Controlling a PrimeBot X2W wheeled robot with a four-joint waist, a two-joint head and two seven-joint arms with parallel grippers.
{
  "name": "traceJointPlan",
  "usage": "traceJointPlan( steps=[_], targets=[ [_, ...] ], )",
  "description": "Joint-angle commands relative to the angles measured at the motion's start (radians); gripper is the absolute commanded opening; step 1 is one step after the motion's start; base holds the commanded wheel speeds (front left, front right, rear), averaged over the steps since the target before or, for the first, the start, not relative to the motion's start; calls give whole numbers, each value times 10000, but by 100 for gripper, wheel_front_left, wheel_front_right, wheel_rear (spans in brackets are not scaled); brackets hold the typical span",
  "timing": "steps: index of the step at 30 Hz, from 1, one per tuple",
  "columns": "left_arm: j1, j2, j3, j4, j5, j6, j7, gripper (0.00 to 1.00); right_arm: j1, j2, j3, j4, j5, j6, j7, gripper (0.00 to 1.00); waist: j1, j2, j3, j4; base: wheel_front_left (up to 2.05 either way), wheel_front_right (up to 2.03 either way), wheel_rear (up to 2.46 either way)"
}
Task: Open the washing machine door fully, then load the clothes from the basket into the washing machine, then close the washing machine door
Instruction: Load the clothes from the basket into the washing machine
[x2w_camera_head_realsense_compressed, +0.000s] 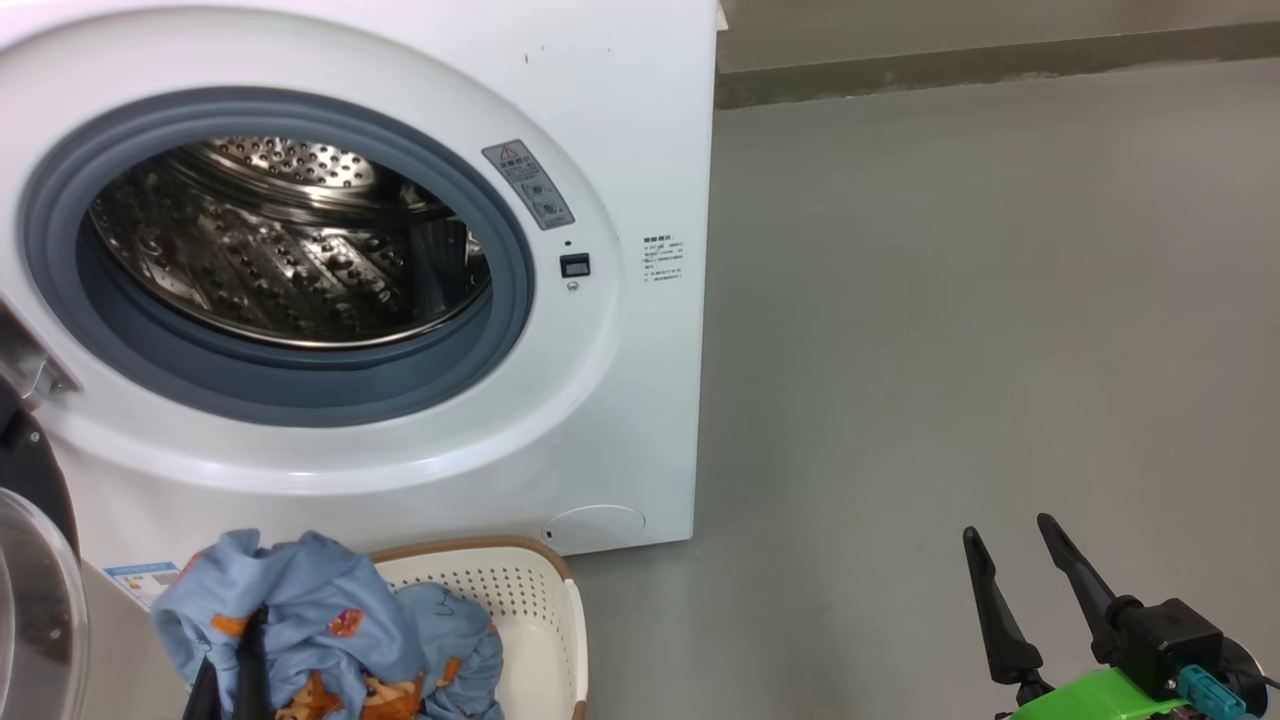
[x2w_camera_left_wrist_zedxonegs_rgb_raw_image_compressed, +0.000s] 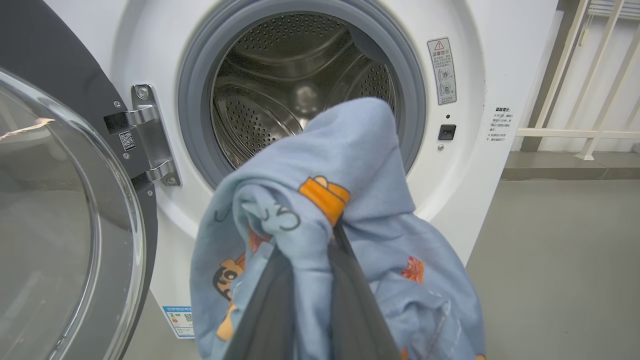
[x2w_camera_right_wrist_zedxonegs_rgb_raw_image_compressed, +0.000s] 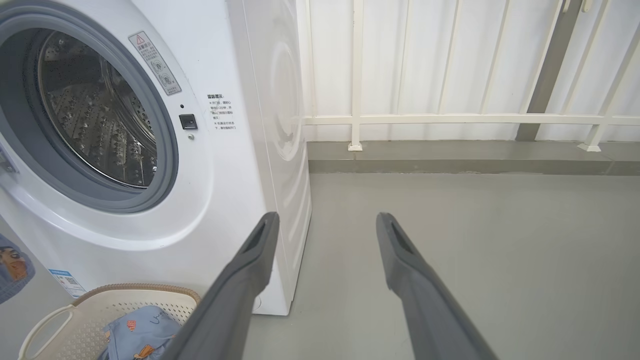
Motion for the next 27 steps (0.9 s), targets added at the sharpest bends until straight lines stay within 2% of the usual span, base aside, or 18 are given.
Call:
traceJointPlan(
  steps=[1,9,19,27],
  targets=[
    [-376,48,333,-223,91,-37,-122,0,-165,-79,228,-254,-31,16,-74,100,0,0,22,8,0,0,0],
    [-1550,2,337,105,-6,-200,-122,0,-365,-51,390,-231,50,16,-74,100,0,0,664,-95,0,0,0],
    [-4366,15,682,978,-27,-527,-122,0,-1065,-52,576,-352,61,16,-74,100,0,0,2205,-304,0,0,0],
    [-6781,669,915,2108,235,-706,-122,0,-1699,-41,675,-452,76,16,-74,100,0,0,3422,-638,0,0,0]
  ],
)
